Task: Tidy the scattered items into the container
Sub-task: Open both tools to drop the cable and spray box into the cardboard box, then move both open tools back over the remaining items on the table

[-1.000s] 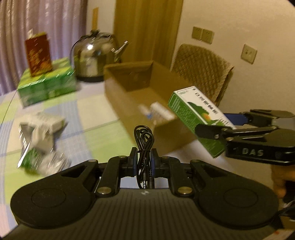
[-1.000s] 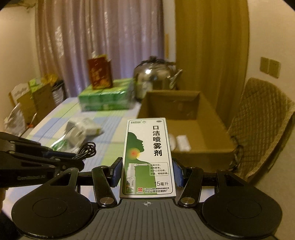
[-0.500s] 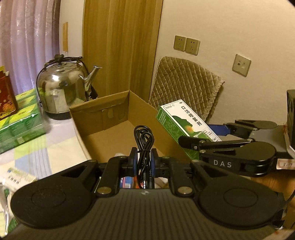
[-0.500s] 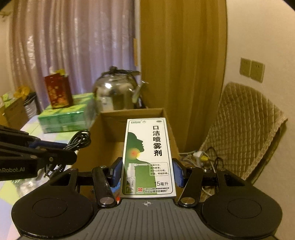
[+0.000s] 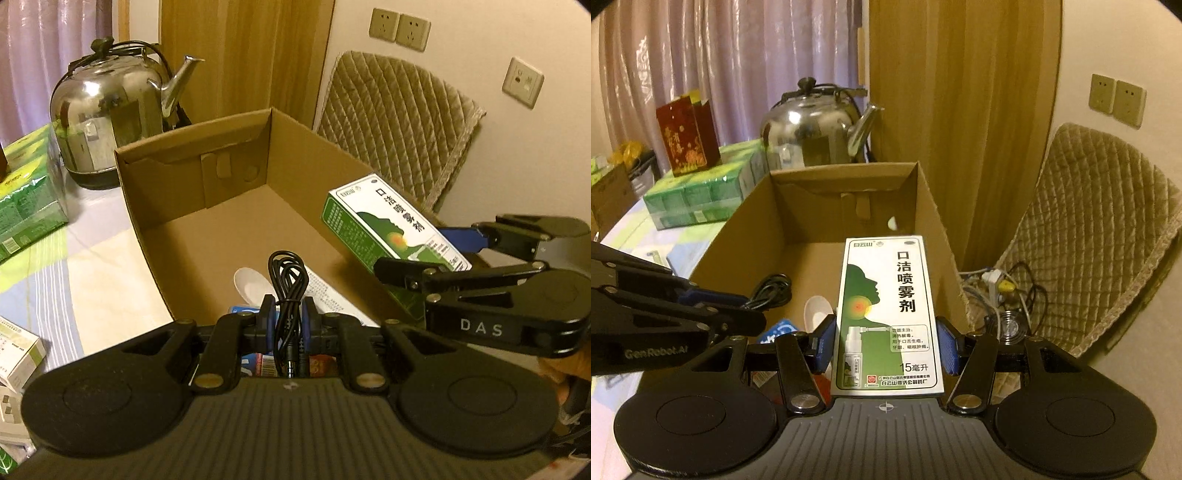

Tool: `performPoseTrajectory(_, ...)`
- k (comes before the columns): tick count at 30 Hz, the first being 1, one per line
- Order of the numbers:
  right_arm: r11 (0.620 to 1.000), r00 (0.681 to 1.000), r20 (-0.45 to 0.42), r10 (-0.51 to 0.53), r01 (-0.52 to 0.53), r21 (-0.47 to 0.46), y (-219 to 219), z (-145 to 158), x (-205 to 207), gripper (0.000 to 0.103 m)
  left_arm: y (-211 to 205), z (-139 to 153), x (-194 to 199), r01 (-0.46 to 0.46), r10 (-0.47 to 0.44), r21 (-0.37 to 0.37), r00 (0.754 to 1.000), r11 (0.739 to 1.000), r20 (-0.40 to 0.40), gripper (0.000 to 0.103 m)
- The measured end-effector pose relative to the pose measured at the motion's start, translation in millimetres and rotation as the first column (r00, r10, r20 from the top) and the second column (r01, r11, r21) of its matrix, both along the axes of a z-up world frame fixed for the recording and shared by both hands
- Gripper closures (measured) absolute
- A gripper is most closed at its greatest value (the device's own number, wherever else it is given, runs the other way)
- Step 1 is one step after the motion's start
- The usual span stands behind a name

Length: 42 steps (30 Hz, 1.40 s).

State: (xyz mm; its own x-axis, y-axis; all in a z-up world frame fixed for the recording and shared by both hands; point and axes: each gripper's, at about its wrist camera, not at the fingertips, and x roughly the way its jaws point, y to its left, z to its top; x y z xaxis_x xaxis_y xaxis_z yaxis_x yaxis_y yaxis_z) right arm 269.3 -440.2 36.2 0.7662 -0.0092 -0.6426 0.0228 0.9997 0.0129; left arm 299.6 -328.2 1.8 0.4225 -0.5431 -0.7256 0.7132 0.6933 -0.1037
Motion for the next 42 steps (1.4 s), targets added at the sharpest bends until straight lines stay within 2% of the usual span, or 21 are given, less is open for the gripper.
performPoseTrajectory(5, 1.0, 1.0, -0.006, 0.001, -0.001, 0.004, 0.3, -3.4, 1.7, 0.051, -0.1, -0.5, 2.3, -0.012, 0.012, 0.001, 1.0, 1.0, 0.004, 0.087)
performPoseTrajectory(13, 1.0, 1.0, -0.007, 0.018, -0.018, 0.007, 6.8, 0.0, 5.8, 0.051, 17.9, 20.9, -12.6, -0.045, 0.047, -0.024, 0.997, 0.999, 0.065, 0.076)
performPoseTrajectory(27, 0.997, 0.997, -0.036, 0.073, -0.072, 0.032, 23.5, -8.0, 18.2, 0.05, 49.6, 41.3, -25.0, -0.093, 0.101, -0.069, 0.987, 0.993, 0.121, 0.071)
performPoseTrajectory(28, 0.997, 0.997, -0.029, 0.077, -0.076, 0.029, 23.9, -7.6, 18.3, 0.05, 51.5, 41.1, -25.2, -0.097, 0.105, -0.073, 0.987, 0.993, 0.121, 0.071)
performPoseTrajectory(30, 0.997, 0.997, -0.018, 0.072, -0.071, 0.023, 24.4, -6.3, 17.0, 0.039, 54.3, 40.1, -26.0, -0.103, 0.111, -0.074, 0.987, 0.992, 0.116, 0.071)
performPoseTrajectory(32, 0.998, 0.998, -0.006, 0.06, -0.06, 0.029, 22.2, -3.1, 13.3, 0.036, 57.3, 38.8, -28.2, -0.108, 0.116, -0.074, 0.987, 0.991, 0.114, 0.071)
performPoseTrajectory(37, 0.998, 0.999, 0.022, 0.034, -0.035, 0.048, 19.0, 7.9, -7.1, 0.033, 68.5, 40.3, -38.4, -0.128, 0.137, -0.084, 0.984, 0.988, 0.115, 0.069)
performPoseTrajectory(42, 0.998, 0.998, 0.058, 0.03, -0.033, 0.06, 25.1, 24.9, -33.5, 0.031, 87.7, 45.5, -56.8, -0.16, 0.171, -0.104, 0.978, 0.982, 0.116, 0.061)
